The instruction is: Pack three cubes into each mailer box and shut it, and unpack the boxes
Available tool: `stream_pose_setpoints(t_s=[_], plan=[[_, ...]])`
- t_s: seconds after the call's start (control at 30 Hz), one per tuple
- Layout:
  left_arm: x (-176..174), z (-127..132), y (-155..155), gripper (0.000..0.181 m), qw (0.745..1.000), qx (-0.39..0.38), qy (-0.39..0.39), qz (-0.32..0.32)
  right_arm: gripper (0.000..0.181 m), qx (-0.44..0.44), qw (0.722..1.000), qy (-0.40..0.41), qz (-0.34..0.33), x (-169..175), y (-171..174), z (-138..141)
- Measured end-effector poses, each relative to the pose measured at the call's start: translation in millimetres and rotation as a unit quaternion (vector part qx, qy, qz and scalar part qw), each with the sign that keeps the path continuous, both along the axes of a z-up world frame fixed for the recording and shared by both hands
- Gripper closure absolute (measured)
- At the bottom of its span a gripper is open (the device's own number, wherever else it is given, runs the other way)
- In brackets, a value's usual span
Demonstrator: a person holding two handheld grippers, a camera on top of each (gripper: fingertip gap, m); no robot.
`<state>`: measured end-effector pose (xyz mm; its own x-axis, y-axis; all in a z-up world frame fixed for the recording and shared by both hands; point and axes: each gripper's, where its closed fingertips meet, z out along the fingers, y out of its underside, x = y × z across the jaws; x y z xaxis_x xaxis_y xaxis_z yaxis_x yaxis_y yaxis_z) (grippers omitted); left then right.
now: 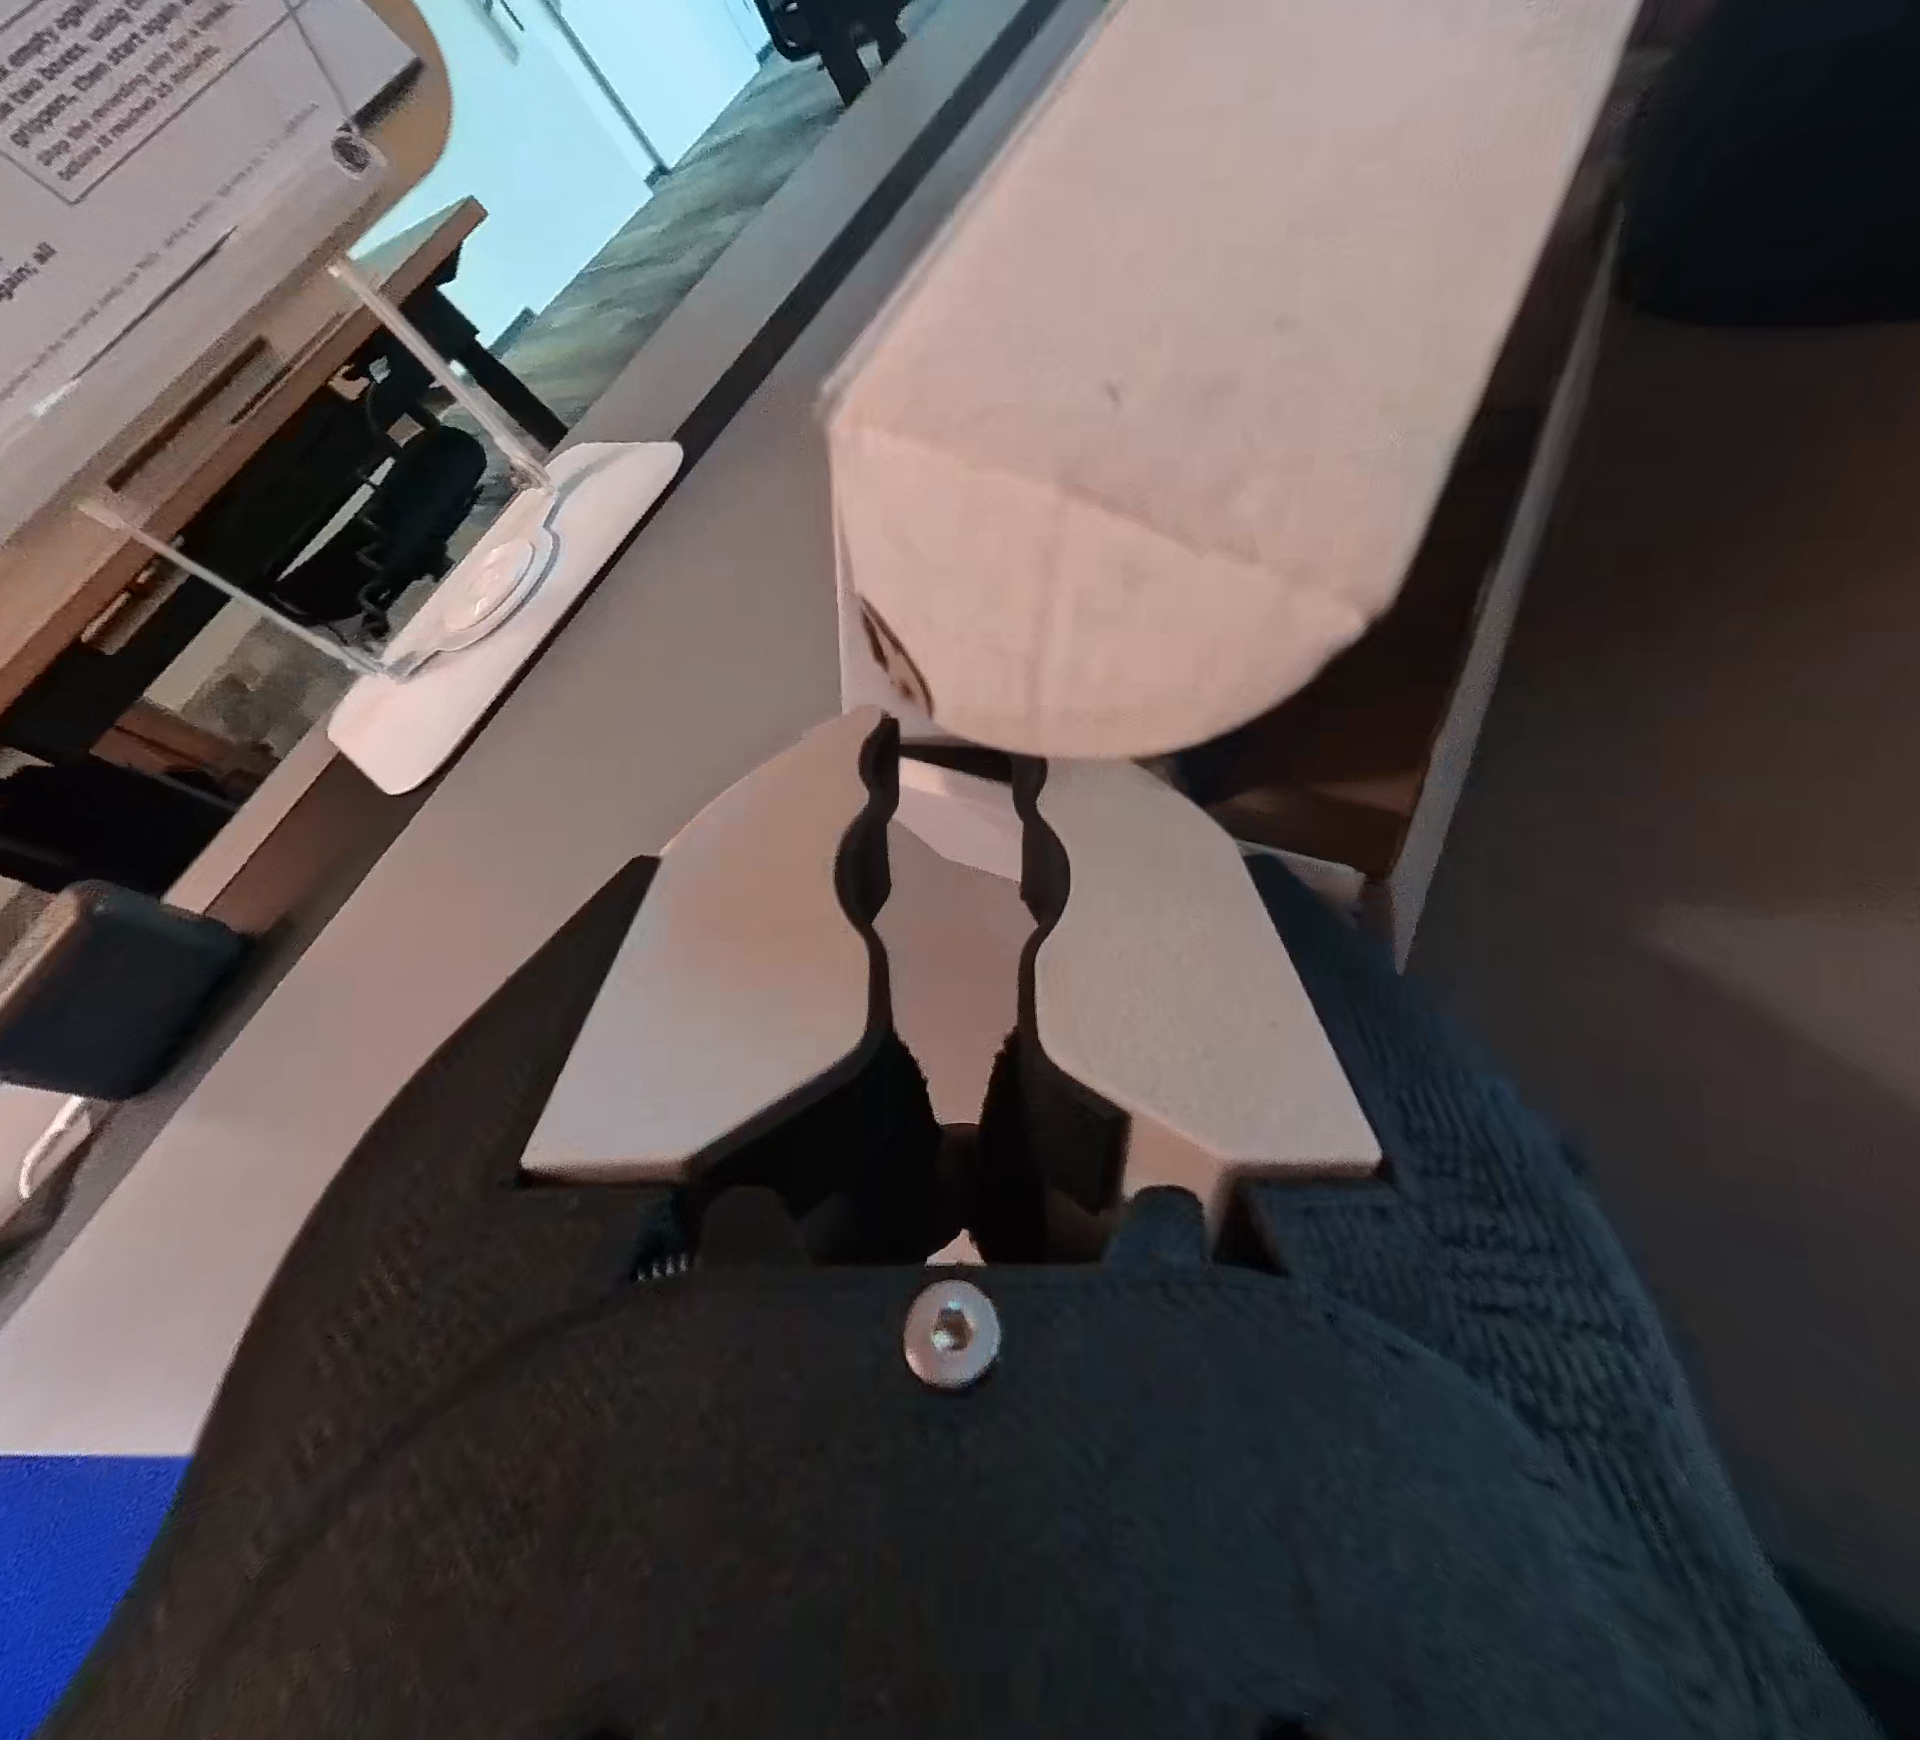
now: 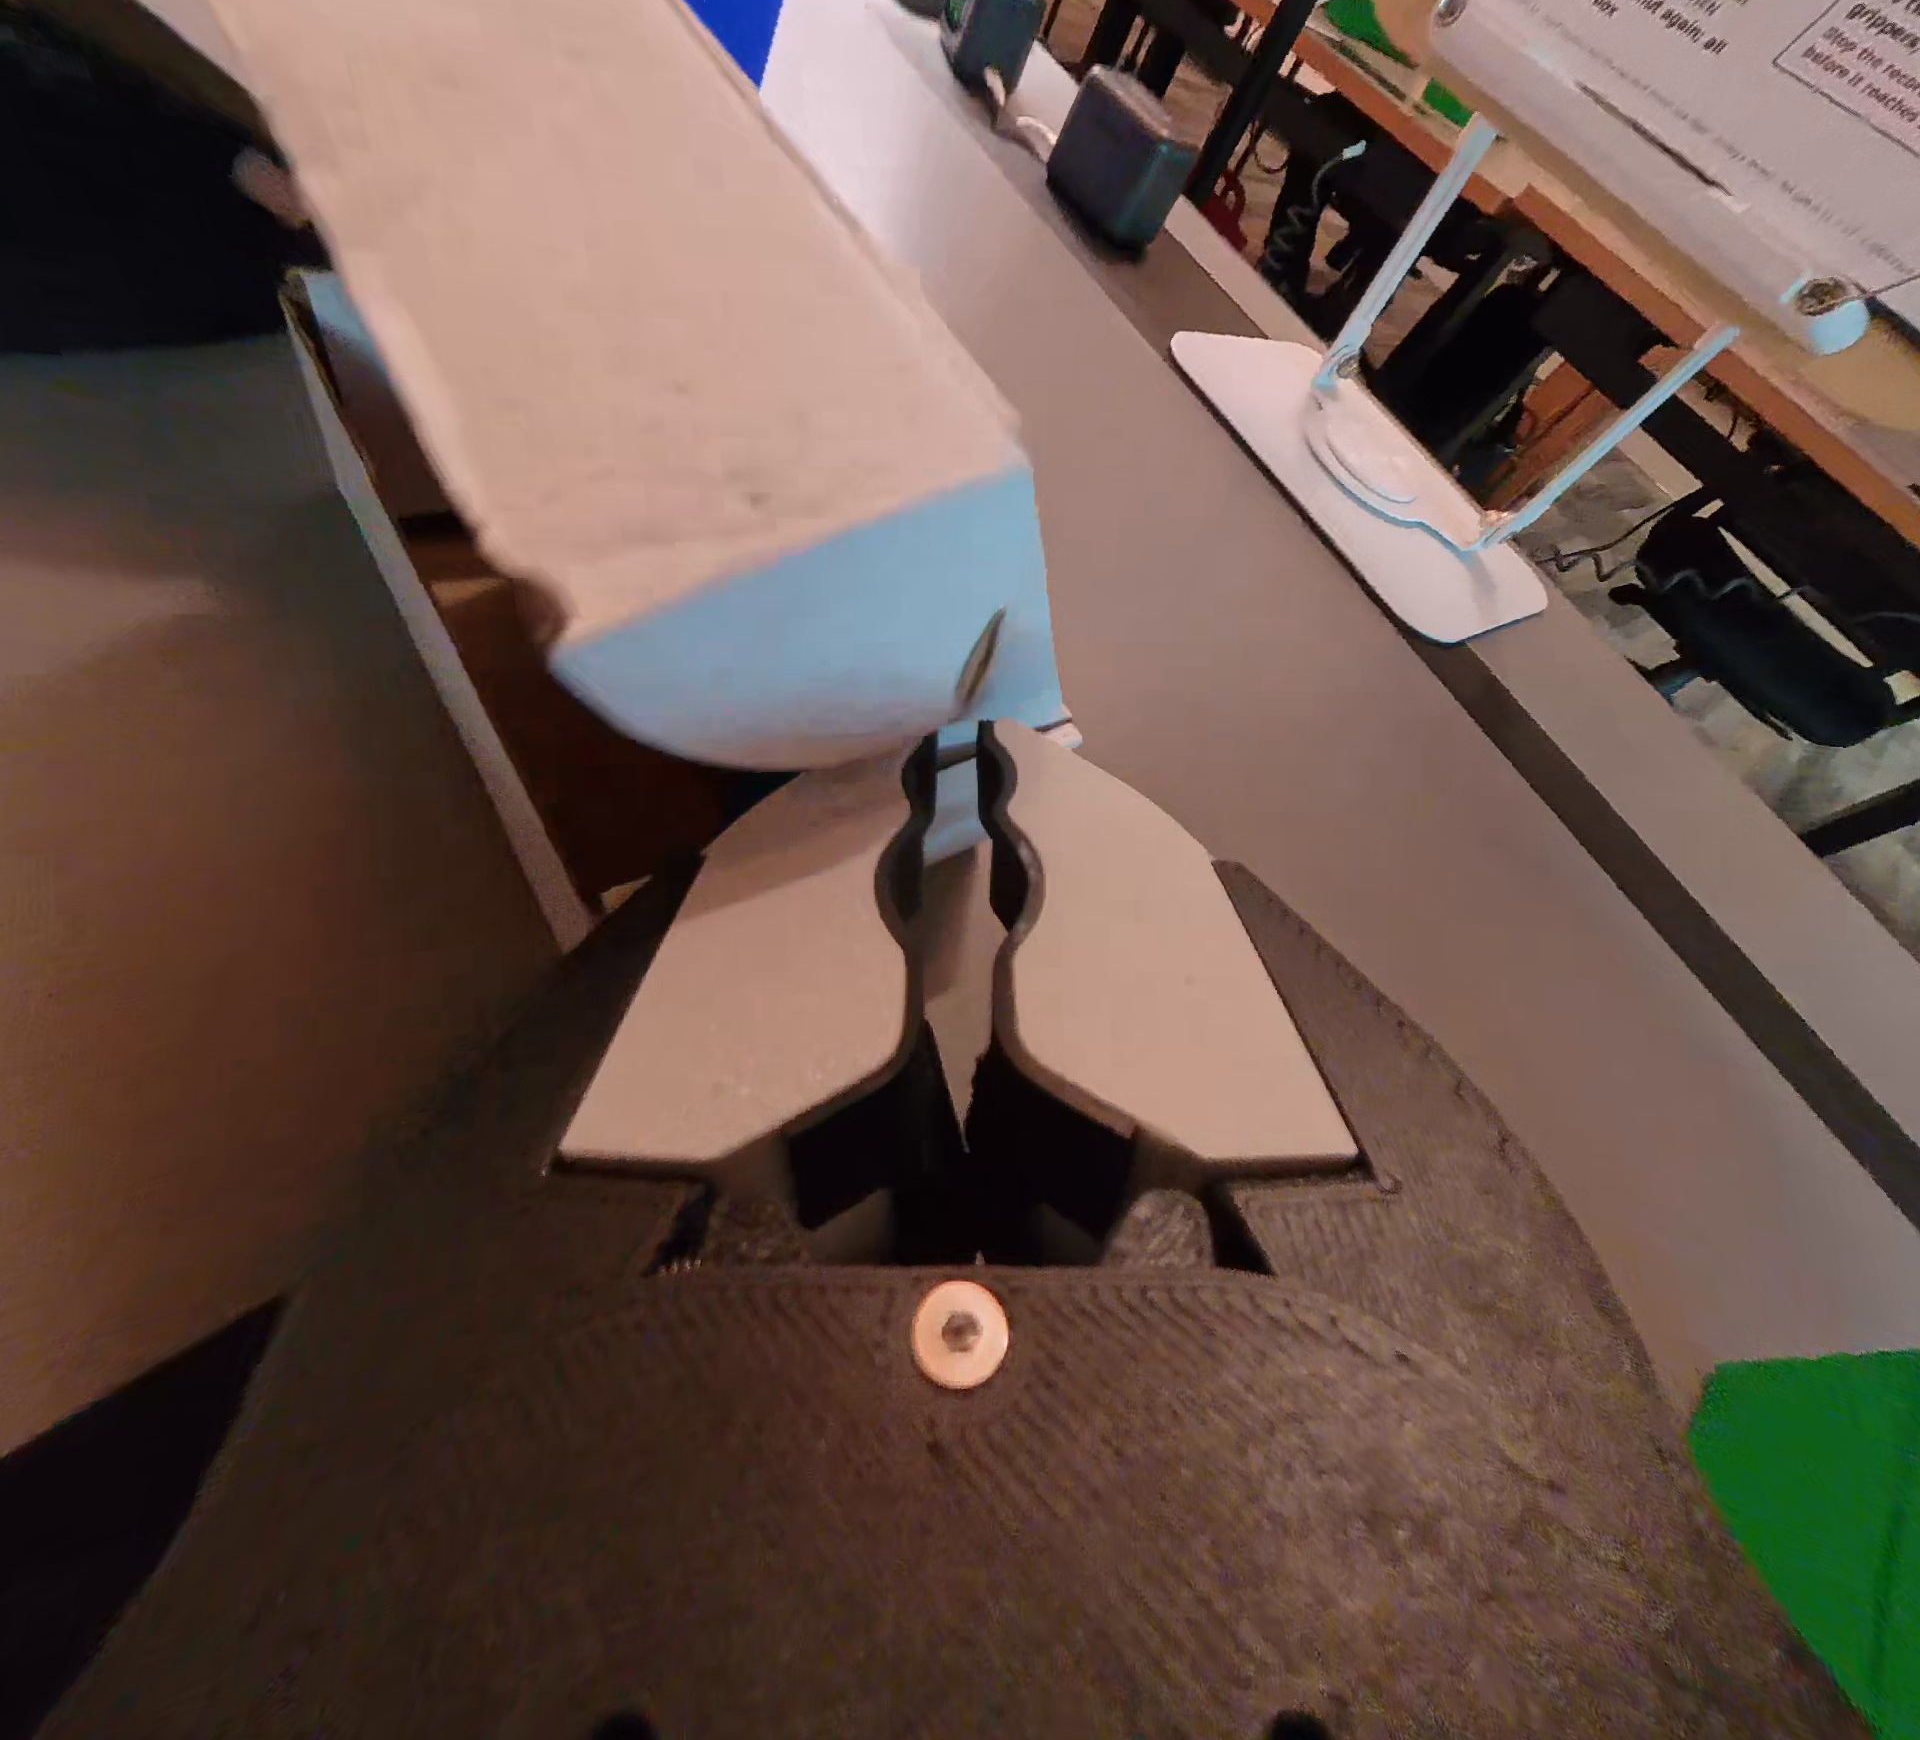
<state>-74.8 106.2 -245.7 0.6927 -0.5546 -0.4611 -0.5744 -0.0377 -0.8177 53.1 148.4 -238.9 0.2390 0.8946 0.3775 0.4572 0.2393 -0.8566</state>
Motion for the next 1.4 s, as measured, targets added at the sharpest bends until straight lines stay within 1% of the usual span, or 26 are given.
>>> stream_pose_setpoints(t_s=[0.07,0.13,0.27,0.3,0.37,0.43,0.47,0.57,0.67,0.73,0.77,0.8,0.83,0.9,0.97,1.0,1.1,1.17,1.23,1.3,1.4], plan=[[1,0,-1,0.163,1.0,0.005,0.011,0.0,0.175,0.006,1.0,-0.006,-0.002,0,1,-2],[-1,1,-2,0.16,1.0,0.001,0.016,0.002,0.17,0.009,1.0,-0.008,-0.007,3,3,0],[-8,8,-11,0.135,0.999,0.007,0.037,-0.008,0.145,0.0,1.0,-0.007,0.001,13,2,5],[-8,10,-16,0.129,0.999,0.006,0.037,-0.011,0.144,0.003,1.0,-0.01,0.008,16,-1,6],[-7,12,-26,0.126,0.999,0.013,0.038,-0.02,0.144,0.024,0.999,-0.019,0.016,23,-5,9],[-4,17,-34,0.123,0.997,0.045,0.054,-0.033,0.143,0.048,0.998,-0.023,0.035,29,-15,11],[-3,23,-35,0.122,0.995,0.075,0.061,-0.034,0.142,0.062,0.997,-0.016,0.053,30,-22,14],[7,40,-39,0.122,0.987,0.14,0.063,-0.039,0.137,0.102,0.991,0.027,0.087,27,-43,29],[9,51,-39,0.123,0.978,0.191,0.083,-0.028,0.131,0.156,0.983,0.045,0.08,27,-51,40],[13,53,-41,0.129,0.971,0.213,0.098,-0.039,0.134,0.201,0.974,0.061,0.086,25,-57,49],[15,53,-42,0.134,0.969,0.219,0.107,-0.045,0.137,0.221,0.969,0.064,0.09,23,-60,52],[16,52,-43,0.144,0.966,0.223,0.118,-0.047,0.14,0.241,0.964,0.061,0.093,22,-62,53],[16,53,-42,0.147,0.965,0.228,0.126,-0.043,0.145,0.262,0.959,0.053,0.093,20,-64,53],[17,53,-44,0.149,0.966,0.219,0.125,-0.047,0.166,0.287,0.953,0.024,0.094,18,-65,49],[18,52,-48,0.15,0.974,0.192,0.107,-0.056,0.167,0.274,0.956,0.014,0.102,18,-70,46],[18,52,-50,0.15,0.979,0.173,0.091,-0.061,0.169,0.253,0.961,0.022,0.111,19,-73,48],[21,53,-59,0.152,0.992,0.095,0.028,-0.075,0.17,0.145,0.98,0.051,0.126,20,-79,53],[24,52,-64,0.153,0.995,0.046,-0.006,-0.083,0.171,0.08,0.985,0.068,0.135,22,-83,56],[26,47,-72,0.154,0.995,-0.002,-0.02,-0.096,0.171,0.009,0.987,0.066,0.147,23,-88,52],[33,40,-83,0.162,0.991,-0.044,-0.03,-0.121,0.173,-0.042,0.985,0.052,0.159,26,-95,45],[36,21,-89,0.163,0.988,-0.089,-0.008,-0.124,0.173,-0.078,0.984,0.01,0.161,28,-99,27]])
